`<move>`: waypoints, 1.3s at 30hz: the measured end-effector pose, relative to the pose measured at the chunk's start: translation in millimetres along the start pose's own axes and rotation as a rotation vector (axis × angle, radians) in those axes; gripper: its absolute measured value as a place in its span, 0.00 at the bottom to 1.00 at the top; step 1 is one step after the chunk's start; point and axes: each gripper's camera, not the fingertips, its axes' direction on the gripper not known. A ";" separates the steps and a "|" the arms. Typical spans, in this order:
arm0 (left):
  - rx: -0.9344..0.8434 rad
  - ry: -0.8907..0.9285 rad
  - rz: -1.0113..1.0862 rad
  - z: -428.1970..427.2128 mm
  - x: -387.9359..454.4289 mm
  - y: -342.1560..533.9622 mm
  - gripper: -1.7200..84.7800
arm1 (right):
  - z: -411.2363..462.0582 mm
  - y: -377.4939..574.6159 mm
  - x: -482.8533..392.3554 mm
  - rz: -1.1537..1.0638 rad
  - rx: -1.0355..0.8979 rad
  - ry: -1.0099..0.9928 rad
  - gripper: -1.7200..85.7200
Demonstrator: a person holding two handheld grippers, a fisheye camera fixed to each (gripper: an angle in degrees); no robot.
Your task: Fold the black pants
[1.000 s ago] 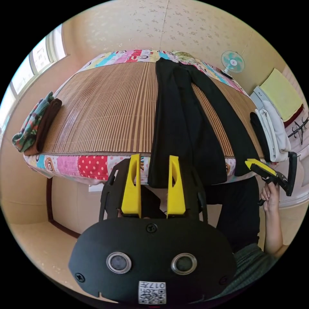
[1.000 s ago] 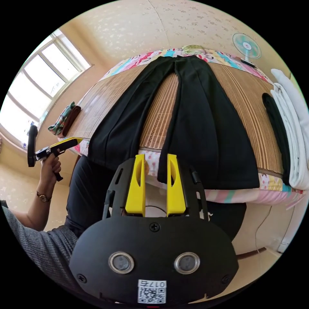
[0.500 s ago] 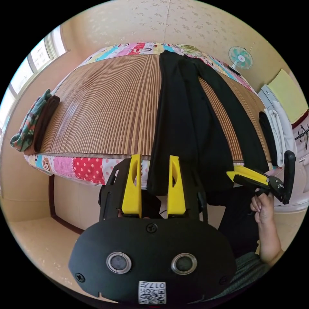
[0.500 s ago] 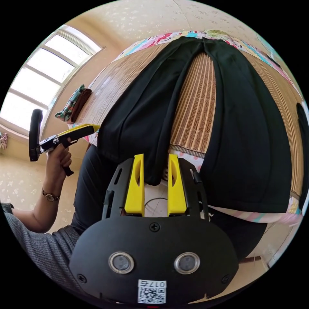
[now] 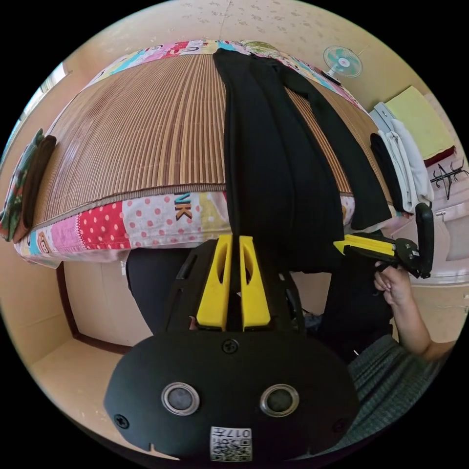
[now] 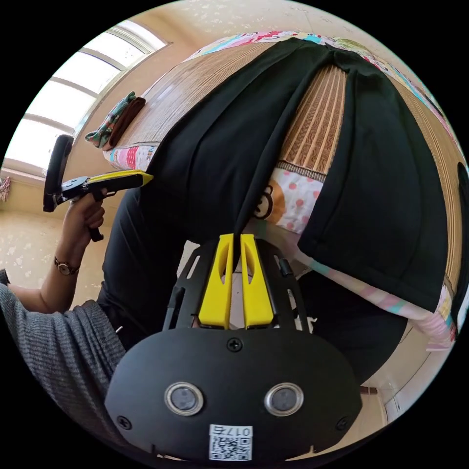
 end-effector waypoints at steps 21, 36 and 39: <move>0.079 0.263 0.186 -69.5 11.1 -0.1 0.13 | -191.5 286.8 255.3 0.345 0.789 -0.620 0.06; 0.042 0.585 0.269 -110.0 48.7 -47.5 0.21 | -194.1 238.6 108.6 0.063 0.505 -0.316 0.05; 0.015 0.537 0.264 -106.2 54.6 -65.3 0.21 | -180.4 214.0 69.8 -0.062 0.451 -0.333 0.05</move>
